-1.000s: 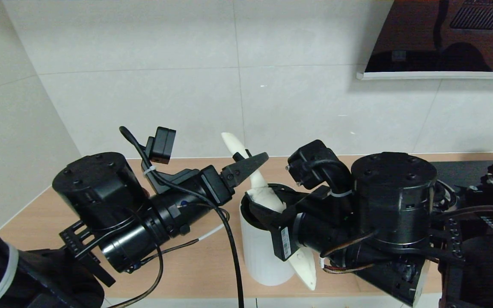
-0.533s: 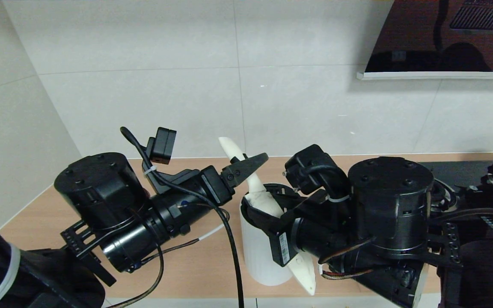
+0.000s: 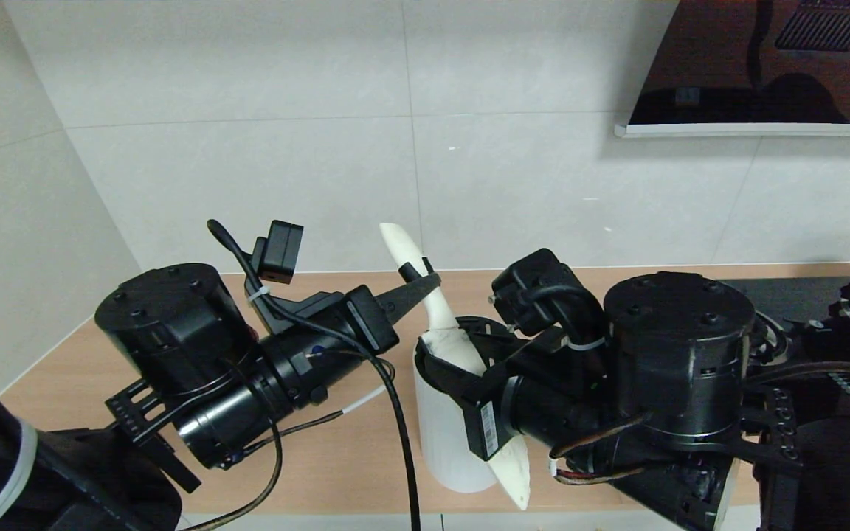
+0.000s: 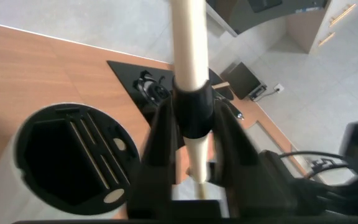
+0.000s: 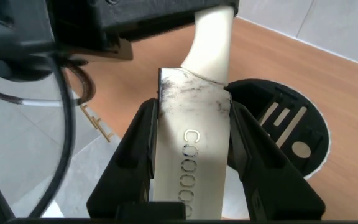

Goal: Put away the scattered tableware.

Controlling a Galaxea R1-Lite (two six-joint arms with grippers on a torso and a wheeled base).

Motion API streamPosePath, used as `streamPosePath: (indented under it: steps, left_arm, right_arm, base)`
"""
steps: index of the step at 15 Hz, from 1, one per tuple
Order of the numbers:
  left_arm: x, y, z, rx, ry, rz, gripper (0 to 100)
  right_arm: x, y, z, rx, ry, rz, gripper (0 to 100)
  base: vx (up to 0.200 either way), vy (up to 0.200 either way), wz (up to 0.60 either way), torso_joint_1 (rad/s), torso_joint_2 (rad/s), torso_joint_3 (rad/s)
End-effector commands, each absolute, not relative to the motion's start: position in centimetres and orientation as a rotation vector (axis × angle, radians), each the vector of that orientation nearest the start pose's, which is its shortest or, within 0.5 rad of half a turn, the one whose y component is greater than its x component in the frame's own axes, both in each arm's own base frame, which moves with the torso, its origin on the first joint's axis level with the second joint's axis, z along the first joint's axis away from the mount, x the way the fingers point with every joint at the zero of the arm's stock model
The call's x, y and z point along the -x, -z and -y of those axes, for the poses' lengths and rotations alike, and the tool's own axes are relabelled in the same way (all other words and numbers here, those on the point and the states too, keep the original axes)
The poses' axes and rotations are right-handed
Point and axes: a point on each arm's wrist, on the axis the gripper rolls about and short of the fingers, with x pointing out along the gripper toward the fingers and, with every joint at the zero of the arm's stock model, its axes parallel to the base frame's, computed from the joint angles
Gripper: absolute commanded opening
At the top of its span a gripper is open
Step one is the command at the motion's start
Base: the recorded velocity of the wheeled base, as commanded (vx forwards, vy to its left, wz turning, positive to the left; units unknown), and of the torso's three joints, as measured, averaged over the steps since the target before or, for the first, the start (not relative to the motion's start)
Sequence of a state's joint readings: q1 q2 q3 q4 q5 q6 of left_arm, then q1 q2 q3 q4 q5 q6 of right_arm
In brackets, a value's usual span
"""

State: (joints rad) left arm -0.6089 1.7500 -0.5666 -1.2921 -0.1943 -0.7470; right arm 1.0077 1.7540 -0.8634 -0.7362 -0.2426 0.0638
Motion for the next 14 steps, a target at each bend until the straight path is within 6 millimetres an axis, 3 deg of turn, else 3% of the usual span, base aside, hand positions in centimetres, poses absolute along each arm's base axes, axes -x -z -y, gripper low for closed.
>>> streamPosePath:
  steps: [1,7,8,14]
  left_arm:
    - [-23.6,-17.3,17.0,0.728,0.807,-0.196,0]
    - [-23.4,-17.7,16.9,0.732,0.81,-0.182,0]
    - [-23.4,-17.7,16.9,0.732,0.81,-0.182,0]
    - [-24.0,-19.0,17.1,0.743,0.768,-0.098,0]
  right_arm:
    - [-17.8,-19.0,-27.1,0.033,-0.759,-0.153,0]
    - [-17.9,-19.1,-27.1,0.028,-0.75,-0.148,0]
    - [-17.9,-19.1,-27.1,0.028,-0.747,-0.147,100]
    - [-17.8,-19.5,-26.9,0.011,-0.744,-0.123,100]
  base:
    - [0.0,0.0,0.0,0.0,0.0,0.0]
    - [0.0,0.0,0.0,0.0,0.0,0.0]
    - [0.0,0.0,0.0,0.0,0.0,0.0]
    - [0.0,0.0,0.0,0.0,0.0,0.0]
